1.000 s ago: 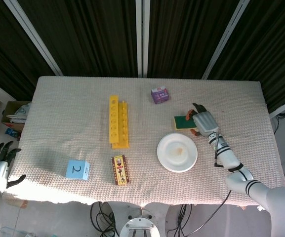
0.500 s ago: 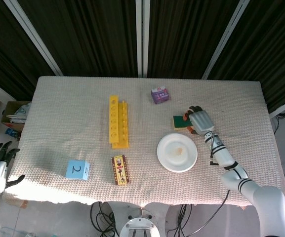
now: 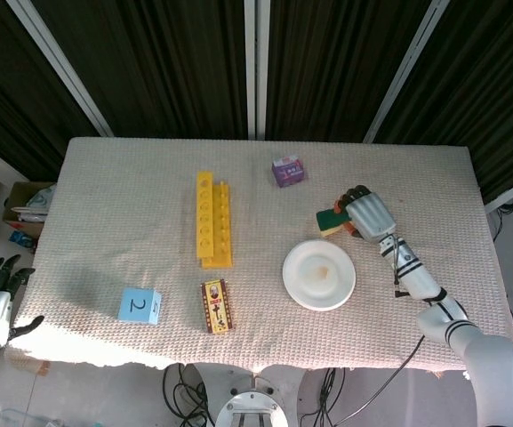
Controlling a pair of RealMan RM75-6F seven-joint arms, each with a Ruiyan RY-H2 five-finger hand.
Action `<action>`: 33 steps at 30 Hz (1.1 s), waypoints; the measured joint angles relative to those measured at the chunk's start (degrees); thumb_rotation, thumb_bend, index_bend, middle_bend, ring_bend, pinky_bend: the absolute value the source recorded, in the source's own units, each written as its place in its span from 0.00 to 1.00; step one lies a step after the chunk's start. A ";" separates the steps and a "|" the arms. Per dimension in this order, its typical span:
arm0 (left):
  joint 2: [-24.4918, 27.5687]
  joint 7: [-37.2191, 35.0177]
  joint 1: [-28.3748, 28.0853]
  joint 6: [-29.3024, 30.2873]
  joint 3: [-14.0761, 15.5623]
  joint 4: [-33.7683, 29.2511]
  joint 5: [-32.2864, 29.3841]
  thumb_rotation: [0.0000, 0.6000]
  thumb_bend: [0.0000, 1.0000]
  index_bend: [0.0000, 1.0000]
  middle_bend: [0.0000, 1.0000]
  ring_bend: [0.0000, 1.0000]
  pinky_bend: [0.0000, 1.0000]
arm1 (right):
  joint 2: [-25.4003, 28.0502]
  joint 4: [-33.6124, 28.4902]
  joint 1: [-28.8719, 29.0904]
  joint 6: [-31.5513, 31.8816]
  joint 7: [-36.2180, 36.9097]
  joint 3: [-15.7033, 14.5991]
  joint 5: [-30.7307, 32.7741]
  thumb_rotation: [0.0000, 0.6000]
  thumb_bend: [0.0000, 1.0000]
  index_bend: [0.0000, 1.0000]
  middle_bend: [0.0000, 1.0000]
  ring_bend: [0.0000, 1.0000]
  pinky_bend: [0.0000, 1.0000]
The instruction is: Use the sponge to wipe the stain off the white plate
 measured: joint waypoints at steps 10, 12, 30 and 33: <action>-0.54 0.52 -0.60 -0.37 -0.28 -0.42 0.36 1.00 0.09 0.23 0.08 0.05 0.15 | 12.05 -17.91 -0.58 8.71 -11.82 -5.64 -9.47 1.00 0.56 0.80 0.55 0.35 0.28; -0.73 0.32 -0.61 -0.44 -0.27 -0.23 0.29 1.00 0.09 0.23 0.08 0.05 0.15 | 13.14 -20.19 -1.13 10.43 -15.89 -6.87 -11.61 1.00 0.56 0.81 0.55 0.35 0.27; -1.04 -0.88 -0.51 -0.70 -0.09 0.43 0.24 1.00 0.09 0.23 0.07 0.05 0.14 | 4.86 -6.90 -7.90 21.07 -23.88 -9.40 -16.69 1.00 0.56 0.81 0.56 0.35 0.17; -1.03 -1.28 -0.49 -0.70 -0.03 0.35 0.34 1.00 0.09 0.23 0.07 0.05 0.14 | 3.04 -4.22 -8.44 21.34 -24.35 -9.41 -16.63 1.00 0.56 0.82 0.56 0.35 0.15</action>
